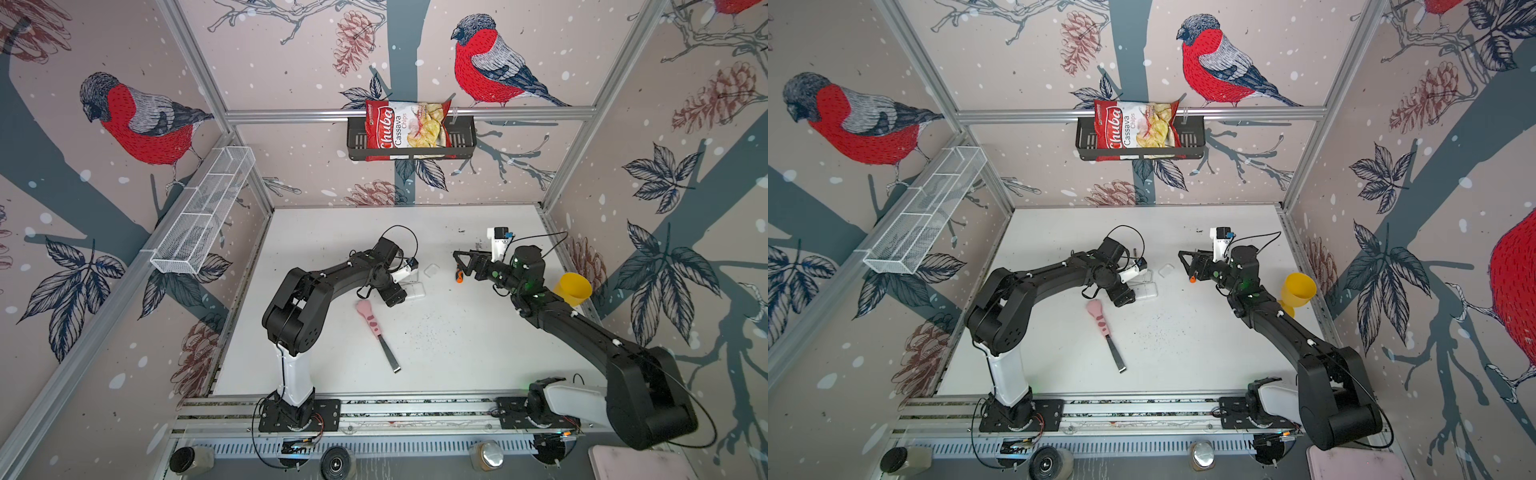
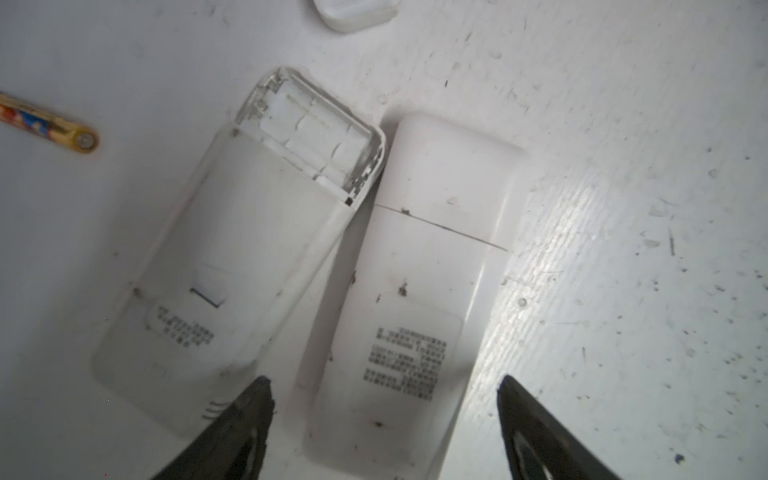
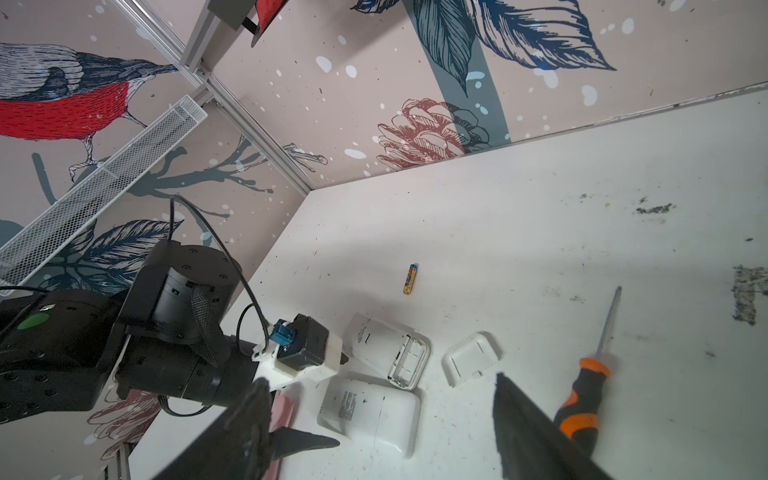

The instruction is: Unload the batteries from the remote control

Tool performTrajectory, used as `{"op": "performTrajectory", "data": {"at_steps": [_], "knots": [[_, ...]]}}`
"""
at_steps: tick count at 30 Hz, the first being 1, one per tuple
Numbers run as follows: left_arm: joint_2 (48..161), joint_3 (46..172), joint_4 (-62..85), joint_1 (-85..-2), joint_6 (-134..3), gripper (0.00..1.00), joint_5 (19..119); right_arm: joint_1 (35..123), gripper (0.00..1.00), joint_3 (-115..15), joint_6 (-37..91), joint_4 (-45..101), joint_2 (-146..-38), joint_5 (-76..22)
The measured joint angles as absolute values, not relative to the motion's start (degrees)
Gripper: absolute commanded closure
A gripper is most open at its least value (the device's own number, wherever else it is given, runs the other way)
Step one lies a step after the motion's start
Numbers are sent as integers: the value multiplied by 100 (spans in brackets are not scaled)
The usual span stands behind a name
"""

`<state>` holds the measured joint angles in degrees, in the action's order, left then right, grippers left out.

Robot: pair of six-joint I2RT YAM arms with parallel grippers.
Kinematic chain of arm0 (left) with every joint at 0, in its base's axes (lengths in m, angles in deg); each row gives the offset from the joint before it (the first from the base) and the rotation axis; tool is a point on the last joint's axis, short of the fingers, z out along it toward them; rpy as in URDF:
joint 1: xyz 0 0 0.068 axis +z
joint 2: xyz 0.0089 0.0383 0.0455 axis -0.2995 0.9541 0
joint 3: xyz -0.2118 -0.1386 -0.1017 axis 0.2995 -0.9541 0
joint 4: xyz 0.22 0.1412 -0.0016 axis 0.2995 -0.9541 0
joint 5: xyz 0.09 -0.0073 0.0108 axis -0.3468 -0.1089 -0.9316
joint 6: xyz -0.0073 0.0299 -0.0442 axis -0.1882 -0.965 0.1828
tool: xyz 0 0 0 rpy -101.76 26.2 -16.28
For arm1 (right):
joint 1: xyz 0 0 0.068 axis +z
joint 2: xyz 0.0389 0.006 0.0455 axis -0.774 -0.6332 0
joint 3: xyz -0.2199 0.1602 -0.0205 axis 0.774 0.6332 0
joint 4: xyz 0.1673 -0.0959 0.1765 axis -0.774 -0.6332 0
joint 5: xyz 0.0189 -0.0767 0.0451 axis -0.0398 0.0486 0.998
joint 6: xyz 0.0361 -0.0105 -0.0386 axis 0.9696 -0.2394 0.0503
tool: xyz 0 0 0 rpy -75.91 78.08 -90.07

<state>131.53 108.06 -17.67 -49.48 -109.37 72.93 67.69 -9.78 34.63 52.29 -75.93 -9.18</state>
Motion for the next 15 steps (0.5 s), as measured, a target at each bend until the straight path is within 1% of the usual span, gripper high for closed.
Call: {"op": "performTrajectory", "data": {"at_steps": [5,15], "knots": [[13201,10828,-1844,-4972,-10935,25,7330,6769,17,-1022,3458,5202,-7799,-915],[13306,10898,-1959,-4983,-10932,32,7334,6769,17,-1035,3456,5202,-7810,-915]]}}
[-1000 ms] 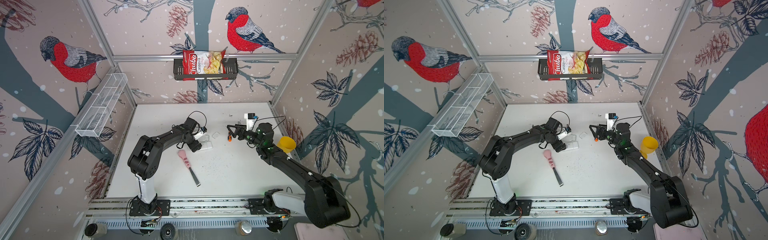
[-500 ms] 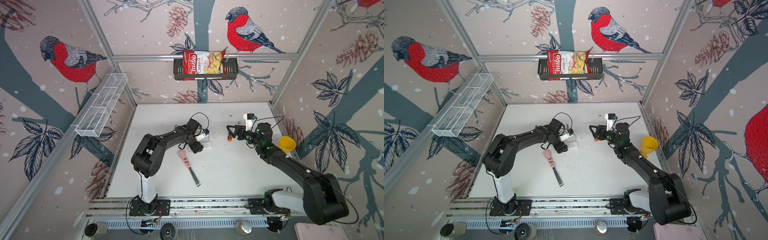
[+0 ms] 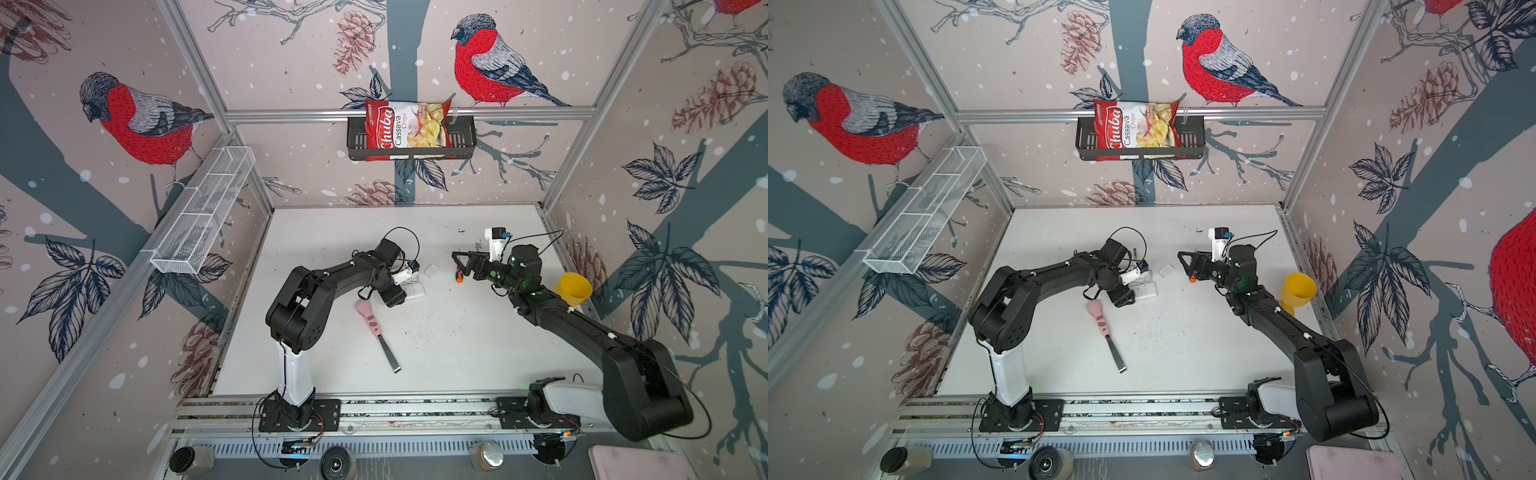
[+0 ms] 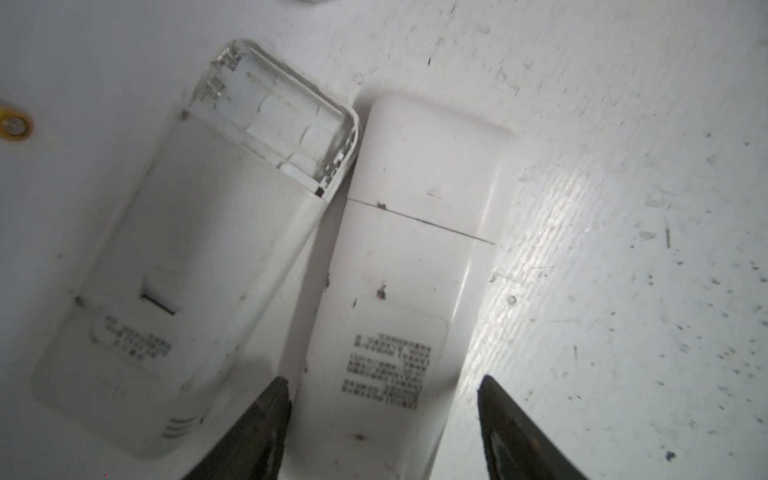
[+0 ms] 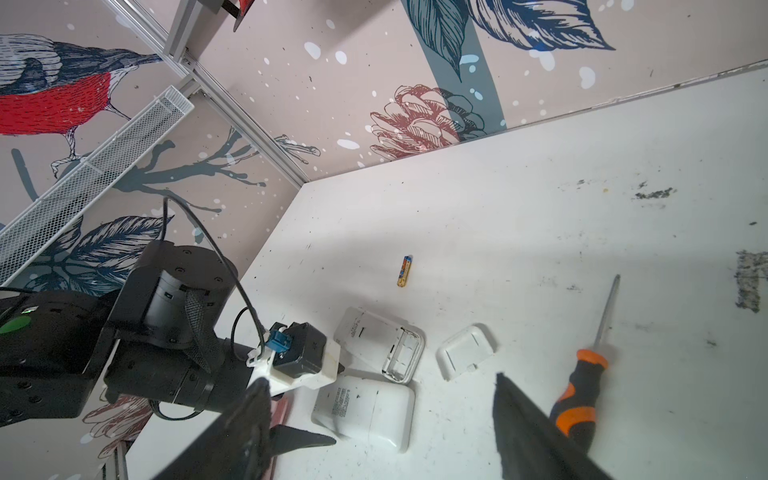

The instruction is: Unload the batteries from the remote control

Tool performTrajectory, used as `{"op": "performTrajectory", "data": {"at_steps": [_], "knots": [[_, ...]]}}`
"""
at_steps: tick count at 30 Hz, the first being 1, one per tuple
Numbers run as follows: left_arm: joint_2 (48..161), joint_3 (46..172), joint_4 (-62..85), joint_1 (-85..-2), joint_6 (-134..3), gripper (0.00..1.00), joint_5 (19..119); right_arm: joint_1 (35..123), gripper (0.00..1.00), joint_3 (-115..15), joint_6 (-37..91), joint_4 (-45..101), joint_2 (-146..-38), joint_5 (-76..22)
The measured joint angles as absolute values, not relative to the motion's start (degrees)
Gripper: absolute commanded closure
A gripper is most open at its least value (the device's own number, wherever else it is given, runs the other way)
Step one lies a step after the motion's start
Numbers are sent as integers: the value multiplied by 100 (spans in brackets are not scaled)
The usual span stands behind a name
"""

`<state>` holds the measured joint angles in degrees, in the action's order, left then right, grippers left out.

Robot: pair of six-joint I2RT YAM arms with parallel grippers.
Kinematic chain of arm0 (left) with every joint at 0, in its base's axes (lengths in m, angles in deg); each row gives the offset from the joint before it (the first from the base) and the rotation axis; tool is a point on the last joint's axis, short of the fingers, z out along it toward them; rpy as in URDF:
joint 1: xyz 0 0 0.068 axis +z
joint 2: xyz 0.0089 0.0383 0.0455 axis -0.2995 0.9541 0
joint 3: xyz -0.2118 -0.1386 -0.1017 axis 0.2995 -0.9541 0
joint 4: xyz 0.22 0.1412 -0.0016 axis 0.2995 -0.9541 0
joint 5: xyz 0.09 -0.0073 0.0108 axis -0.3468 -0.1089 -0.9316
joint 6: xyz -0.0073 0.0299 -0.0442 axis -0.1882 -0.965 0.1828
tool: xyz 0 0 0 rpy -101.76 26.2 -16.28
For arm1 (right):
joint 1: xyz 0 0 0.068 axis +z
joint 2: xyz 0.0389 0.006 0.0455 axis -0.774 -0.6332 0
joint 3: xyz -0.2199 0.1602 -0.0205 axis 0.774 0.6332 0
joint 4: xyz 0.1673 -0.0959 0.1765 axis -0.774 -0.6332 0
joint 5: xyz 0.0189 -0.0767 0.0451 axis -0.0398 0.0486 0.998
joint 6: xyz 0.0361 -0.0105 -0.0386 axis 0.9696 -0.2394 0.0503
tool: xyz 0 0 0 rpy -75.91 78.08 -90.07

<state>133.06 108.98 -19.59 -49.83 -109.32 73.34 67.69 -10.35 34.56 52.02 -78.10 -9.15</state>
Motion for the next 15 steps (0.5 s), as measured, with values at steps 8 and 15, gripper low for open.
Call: {"op": "performTrajectory", "data": {"at_steps": [8,15], "knots": [[13400,10913,-2038,-5012,-10924,31,7332,6769,17,-1057,3434,5202,-7834,-915],[13431,10935,-2023,-5027,-10915,35,7330,6756,17,-1061,3366,5202,-7836,-900]]}}
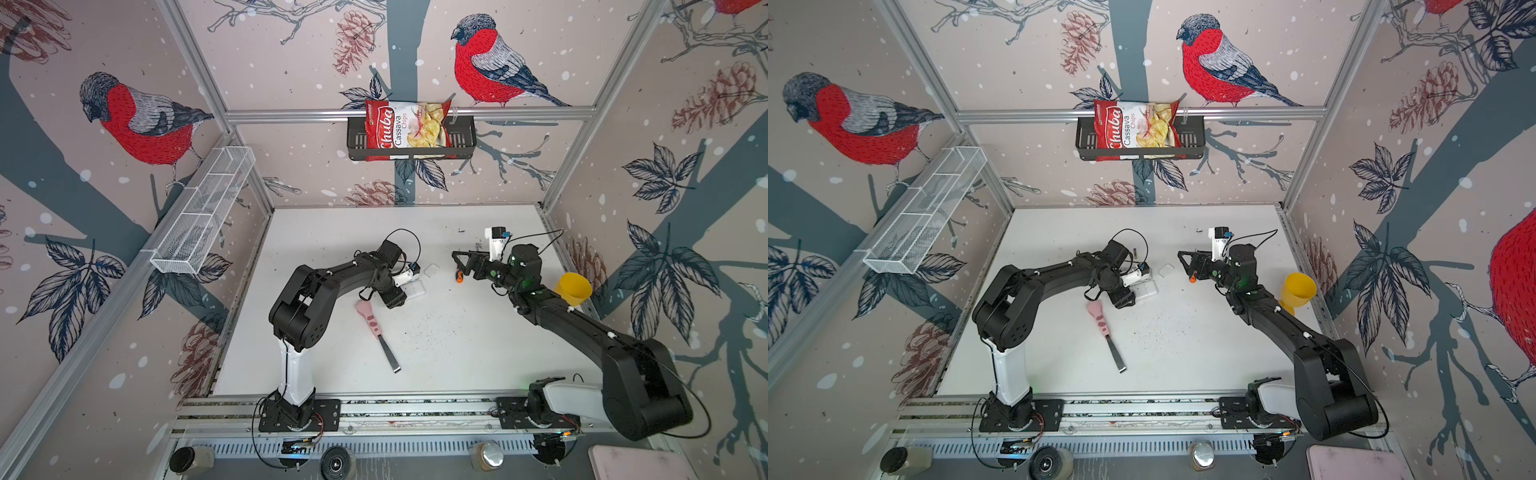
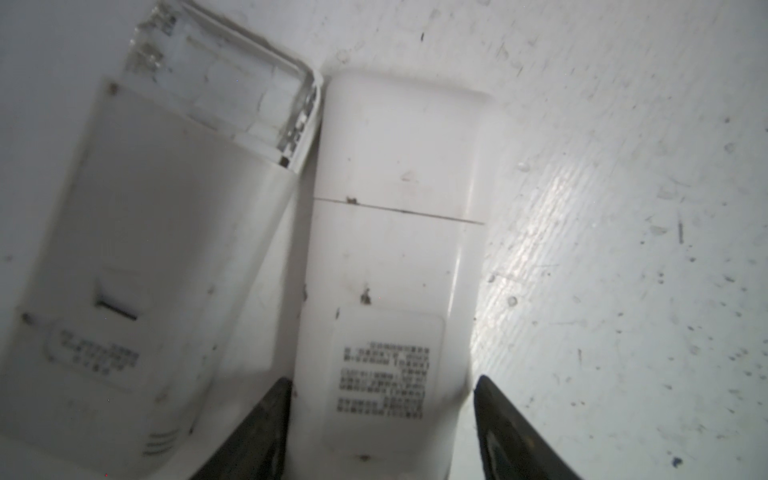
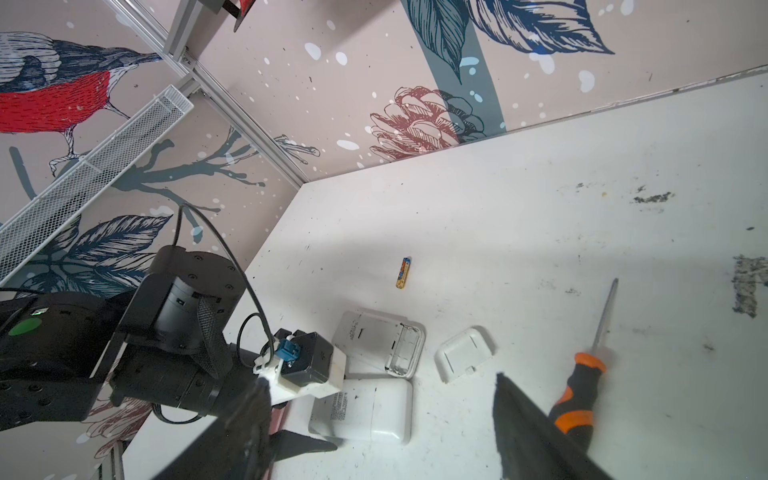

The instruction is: Unload the batteries from the remote control

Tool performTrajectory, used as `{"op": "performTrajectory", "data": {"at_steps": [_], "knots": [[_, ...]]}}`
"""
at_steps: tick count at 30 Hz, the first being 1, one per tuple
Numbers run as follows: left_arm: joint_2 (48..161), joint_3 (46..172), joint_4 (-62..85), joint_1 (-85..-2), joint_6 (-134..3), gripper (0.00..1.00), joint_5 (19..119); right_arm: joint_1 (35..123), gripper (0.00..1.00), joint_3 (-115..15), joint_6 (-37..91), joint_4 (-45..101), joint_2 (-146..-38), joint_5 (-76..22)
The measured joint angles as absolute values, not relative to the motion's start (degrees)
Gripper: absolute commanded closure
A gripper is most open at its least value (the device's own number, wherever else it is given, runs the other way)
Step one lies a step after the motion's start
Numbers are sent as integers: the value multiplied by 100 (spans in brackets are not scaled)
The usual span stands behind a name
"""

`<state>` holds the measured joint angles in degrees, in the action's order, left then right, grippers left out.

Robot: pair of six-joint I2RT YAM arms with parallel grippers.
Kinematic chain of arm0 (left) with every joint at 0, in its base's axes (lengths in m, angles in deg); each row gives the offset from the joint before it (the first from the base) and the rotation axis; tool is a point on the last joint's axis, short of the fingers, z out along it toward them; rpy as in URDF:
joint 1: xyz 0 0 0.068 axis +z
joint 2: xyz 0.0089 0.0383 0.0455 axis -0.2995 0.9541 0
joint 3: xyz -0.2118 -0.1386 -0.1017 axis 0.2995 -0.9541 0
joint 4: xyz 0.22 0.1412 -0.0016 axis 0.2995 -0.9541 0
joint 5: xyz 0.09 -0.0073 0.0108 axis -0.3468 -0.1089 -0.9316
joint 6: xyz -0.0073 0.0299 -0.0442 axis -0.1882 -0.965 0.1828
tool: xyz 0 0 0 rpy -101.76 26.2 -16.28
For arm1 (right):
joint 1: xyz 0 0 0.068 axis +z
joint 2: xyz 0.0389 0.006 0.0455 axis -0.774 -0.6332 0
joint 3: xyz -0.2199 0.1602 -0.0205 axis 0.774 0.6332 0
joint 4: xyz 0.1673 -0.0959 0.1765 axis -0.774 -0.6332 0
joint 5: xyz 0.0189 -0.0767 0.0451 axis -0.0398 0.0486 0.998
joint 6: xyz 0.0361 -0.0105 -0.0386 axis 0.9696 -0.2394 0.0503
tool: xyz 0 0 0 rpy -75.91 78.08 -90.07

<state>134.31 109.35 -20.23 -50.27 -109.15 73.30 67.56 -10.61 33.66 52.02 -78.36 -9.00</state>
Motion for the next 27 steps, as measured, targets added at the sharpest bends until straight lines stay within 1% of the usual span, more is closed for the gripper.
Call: {"op": "performTrajectory", "data": {"at_steps": [2,9,14,21,27], "knots": [[13437,10935,-2010,-5027,-10915,37,7328,6756,17,-1063,3369,5202,-7838,-898],[13494,11003,-2001,-5053,-10911,50,7328,6756,17,-1096,3369,5198,-7886,-872],[13494,11009,-2001,-5077,-10880,56,7328,6756,17,-1140,3371,5187,-7949,-819],[13348,11044,-2169,-5112,-10873,59,7339,6756,17,-1140,3377,5187,-8000,-793],[12843,11261,-2366,-5163,-10871,60,7350,6760,18,-1278,3382,5063,-8190,-791]]}}
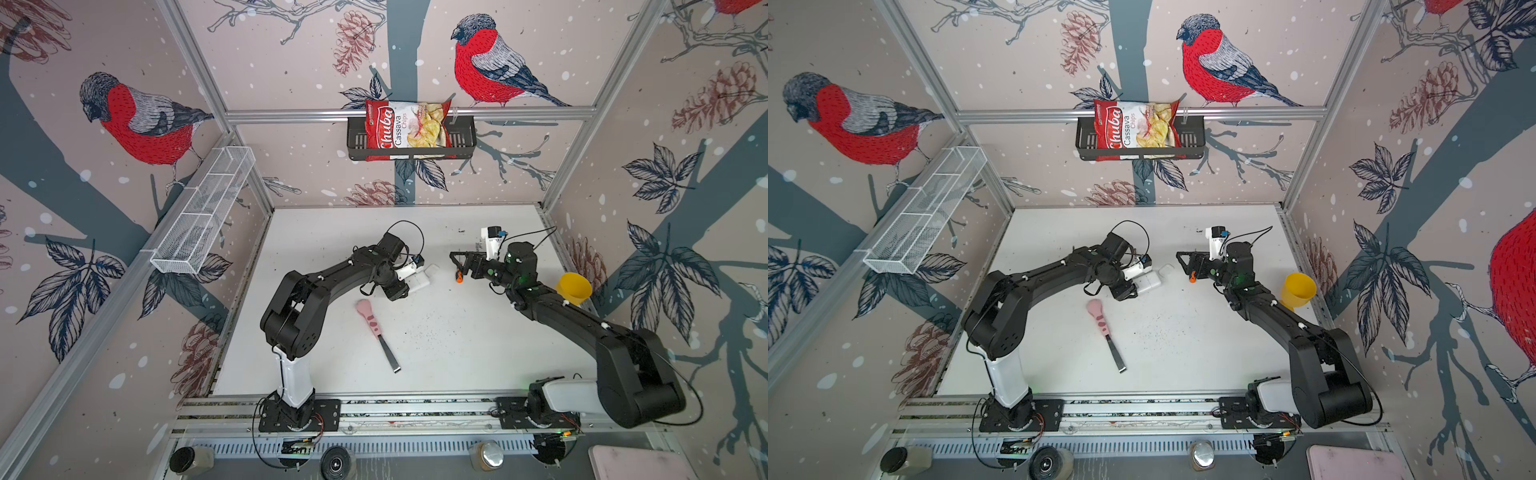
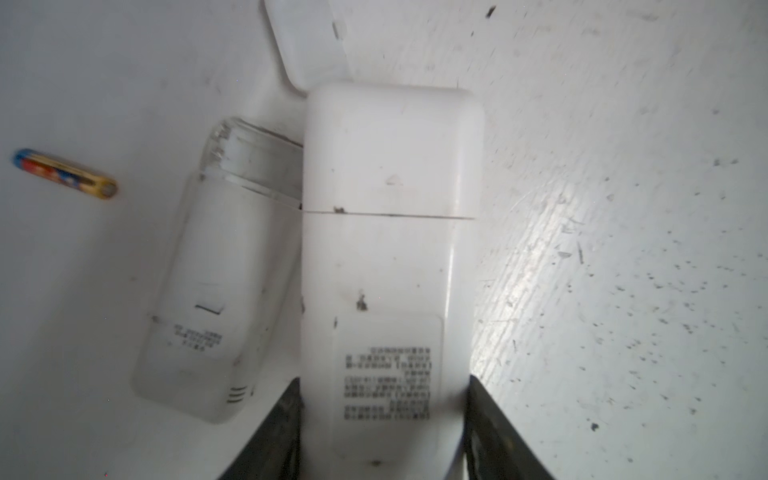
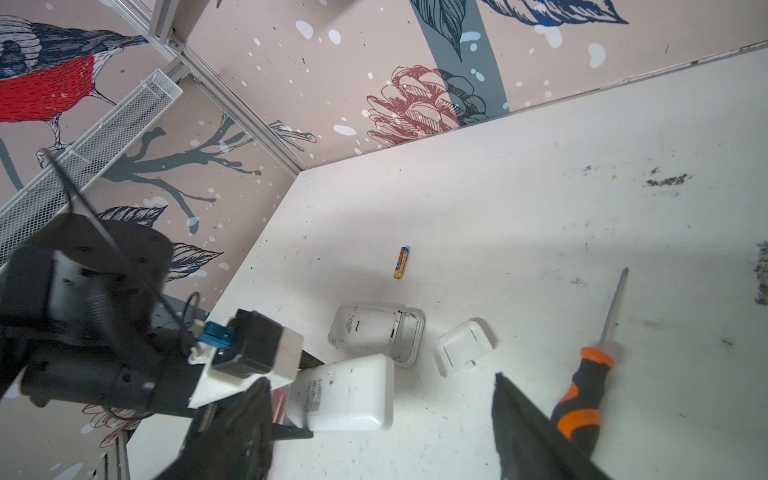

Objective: Unload the batteries from the remote control
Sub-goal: 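Lift the closed remote with the left gripper while the right gripper grasps it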

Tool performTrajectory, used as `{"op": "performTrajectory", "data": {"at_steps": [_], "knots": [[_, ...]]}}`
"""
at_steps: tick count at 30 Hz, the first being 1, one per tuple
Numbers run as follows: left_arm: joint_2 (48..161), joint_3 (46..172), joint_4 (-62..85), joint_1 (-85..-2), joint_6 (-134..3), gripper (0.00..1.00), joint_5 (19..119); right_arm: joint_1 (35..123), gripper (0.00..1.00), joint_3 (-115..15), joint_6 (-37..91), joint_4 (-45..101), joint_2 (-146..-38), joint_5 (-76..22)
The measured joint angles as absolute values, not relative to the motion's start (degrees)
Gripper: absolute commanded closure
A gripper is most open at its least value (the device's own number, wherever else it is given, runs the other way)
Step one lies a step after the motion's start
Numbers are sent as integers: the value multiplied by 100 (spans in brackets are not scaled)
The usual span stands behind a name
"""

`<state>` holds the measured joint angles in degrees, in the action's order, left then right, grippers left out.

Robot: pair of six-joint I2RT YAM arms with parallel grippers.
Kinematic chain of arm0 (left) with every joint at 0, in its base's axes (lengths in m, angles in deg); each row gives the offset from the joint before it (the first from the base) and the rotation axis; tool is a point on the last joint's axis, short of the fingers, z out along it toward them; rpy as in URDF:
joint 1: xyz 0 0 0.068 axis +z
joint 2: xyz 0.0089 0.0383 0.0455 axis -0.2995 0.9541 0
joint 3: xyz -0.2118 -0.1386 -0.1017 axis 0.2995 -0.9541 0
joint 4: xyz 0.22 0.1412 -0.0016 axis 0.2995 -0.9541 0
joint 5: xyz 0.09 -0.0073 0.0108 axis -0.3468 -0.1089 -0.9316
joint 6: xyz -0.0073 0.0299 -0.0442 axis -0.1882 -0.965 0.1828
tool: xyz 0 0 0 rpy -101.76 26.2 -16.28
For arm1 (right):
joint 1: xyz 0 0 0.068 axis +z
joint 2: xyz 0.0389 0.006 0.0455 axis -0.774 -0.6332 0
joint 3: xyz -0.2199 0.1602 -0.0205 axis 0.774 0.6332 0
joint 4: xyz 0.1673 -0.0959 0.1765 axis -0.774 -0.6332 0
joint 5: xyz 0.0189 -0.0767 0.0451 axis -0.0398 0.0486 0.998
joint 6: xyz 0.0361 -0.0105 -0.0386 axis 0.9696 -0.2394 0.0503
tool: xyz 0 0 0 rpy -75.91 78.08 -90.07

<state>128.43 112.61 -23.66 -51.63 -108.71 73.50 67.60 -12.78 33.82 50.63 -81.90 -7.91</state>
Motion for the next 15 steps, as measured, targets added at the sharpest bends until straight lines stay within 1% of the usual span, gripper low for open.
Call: {"op": "performTrajectory", "data": {"at_steps": [8,11,15], "knots": [[12135,11462,-2558,-5390,-10578,62,7267,7143,21,-2115,3294,4155,-8253,-828],[11614,11099,-2407,-5670,-10408,60,6864,7420,21,-2600,3063,3600,-8415,-968],[11050,10504,-2134,-6199,-10257,60,6569,7582,22,-2821,2818,2853,-8441,-1051]]}}
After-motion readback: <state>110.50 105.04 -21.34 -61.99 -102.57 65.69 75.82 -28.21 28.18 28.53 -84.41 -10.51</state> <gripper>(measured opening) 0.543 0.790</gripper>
